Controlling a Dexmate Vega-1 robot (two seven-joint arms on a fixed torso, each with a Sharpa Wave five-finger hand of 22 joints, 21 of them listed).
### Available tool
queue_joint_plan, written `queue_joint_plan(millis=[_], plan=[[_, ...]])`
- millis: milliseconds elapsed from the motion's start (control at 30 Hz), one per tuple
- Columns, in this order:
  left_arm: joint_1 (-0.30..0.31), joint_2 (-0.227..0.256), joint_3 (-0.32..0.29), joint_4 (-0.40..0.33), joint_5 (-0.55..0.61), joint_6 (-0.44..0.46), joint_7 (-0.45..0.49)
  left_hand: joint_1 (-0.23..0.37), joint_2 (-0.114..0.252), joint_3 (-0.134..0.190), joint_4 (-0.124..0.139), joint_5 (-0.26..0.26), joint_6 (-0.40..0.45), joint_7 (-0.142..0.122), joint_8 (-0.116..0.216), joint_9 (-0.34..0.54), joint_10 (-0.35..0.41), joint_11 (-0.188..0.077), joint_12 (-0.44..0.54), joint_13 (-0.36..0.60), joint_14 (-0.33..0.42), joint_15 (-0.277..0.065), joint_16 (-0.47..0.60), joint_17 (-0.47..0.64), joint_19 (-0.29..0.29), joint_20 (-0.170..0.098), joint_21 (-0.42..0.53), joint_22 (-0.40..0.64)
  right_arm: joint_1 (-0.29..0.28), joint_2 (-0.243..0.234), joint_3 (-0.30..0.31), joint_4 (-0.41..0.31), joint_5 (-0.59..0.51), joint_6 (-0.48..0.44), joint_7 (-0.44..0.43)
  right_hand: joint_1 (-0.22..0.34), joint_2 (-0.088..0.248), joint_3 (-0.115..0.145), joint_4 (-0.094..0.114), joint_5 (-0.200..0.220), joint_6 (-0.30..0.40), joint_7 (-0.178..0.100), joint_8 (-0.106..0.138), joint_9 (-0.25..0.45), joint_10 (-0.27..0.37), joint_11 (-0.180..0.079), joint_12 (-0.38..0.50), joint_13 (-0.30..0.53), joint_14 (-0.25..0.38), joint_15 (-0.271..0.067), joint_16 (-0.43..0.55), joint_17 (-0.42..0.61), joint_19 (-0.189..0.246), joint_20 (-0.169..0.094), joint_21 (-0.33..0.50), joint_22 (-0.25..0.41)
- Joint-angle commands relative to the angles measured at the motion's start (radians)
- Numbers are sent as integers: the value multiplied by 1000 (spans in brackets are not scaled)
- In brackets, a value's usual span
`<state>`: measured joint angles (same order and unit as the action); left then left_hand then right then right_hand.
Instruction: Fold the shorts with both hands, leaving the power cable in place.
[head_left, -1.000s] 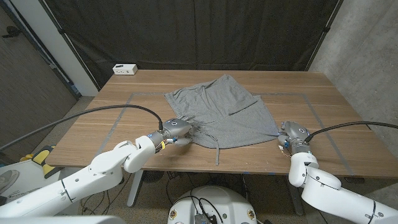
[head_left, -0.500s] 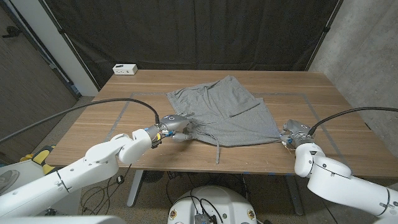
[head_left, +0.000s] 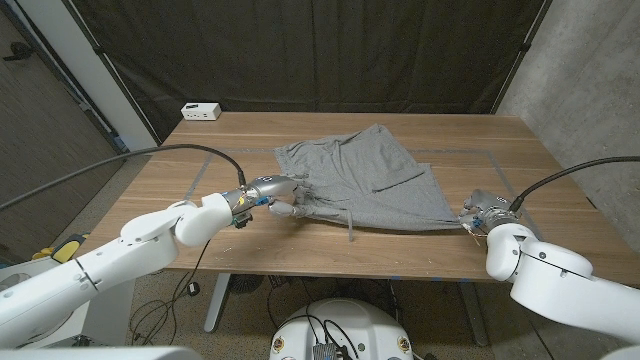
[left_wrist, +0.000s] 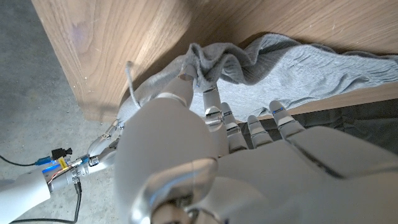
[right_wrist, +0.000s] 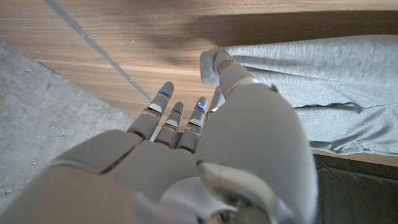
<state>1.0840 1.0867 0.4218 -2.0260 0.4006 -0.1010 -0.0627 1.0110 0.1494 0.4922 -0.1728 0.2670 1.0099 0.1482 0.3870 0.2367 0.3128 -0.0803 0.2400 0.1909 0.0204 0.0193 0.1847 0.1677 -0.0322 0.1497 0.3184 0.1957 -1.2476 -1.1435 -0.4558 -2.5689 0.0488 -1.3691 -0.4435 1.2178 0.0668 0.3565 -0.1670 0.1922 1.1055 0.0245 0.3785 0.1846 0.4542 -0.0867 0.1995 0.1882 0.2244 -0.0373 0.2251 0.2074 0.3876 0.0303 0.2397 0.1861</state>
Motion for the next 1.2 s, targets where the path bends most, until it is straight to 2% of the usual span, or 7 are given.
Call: queue_joint_plan(millis=[33,133,300,567,767,867,1200], plan=[[-3,47,-73,32,-226,-105,-72,7,-10,4,0,14,41,-25,42,72,9,2,-3,1,-1,8,-1,0,6,1,-3,0,-42,-18,94,-66,142,-27,-107,0,-7,11,2,0,7,-5,-3,3,-5,-1,-3,6,-5,-56,-4,2,-5,-1,0,2],[2,57,-93,42,-289,-144,-87,8,-11,4,0,17,41,-22,42,74,12,2,-3,1,0,8,0,0,6,1,-3,0,-33,-26,74,-69,144,-27,-149,-2,-8,13,2,0,7,-5,-5,3,-7,1,-4,6,-7,-56,-5,2,-5,-1,0,2],[8,66,-122,65,-376,-198,-111,10,-12,4,0,24,41,-22,44,79,22,7,-2,0,3,11,1,0,6,3,-4,0,-68,-6,99,-68,121,1,-202,-3,-9,14,3,-1,6,-4,-7,3,-5,-2,-3,6,-5,-55,-5,2,-4,0,0,2],[24,78,-168,86,-442,-253,-119,13,-14,4,0,35,41,-19,46,88,31,8,-3,1,7,14,2,0,5,4,-5,0,-157,1,151,-40,47,155,-281,-4,-11,18,3,-1,9,-4,-8,3,0,0,-1,6,-3,-56,-4,3,-3,2,0,2],[48,85,-202,98,-479,-285,-119,14,-17,3,0,43,38,-30,46,95,34,10,-5,1,8,17,2,0,3,7,-7,1,-143,25,104,13,-41,237,-335,-5,-13,20,3,0,9,-4,-11,3,6,0,1,6,2,-58,-2,3,-2,5,0,2],[65,92,-223,98,-492,-292,-116,13,-20,1,0,47,42,-32,50,100,30,13,-8,1,8,20,1,0,2,10,-8,1,-159,51,116,49,-77,307,-368,-6,-13,21,4,0,8,-4,-12,3,9,-3,2,6,6,-61,-1,4,0,6,1,2],[159,97,-317,81,-487,-296,-67,14,-27,-2,1,58,38,-29,54,112,34,10,-11,2,11,23,2,0,3,14,-9,2,-85,69,79,128,-181,396,-328,-9,-10,26,7,1,-1,-5,-19,5,13,-7,2,6,10,-68,0,5,2,8,1,2]])
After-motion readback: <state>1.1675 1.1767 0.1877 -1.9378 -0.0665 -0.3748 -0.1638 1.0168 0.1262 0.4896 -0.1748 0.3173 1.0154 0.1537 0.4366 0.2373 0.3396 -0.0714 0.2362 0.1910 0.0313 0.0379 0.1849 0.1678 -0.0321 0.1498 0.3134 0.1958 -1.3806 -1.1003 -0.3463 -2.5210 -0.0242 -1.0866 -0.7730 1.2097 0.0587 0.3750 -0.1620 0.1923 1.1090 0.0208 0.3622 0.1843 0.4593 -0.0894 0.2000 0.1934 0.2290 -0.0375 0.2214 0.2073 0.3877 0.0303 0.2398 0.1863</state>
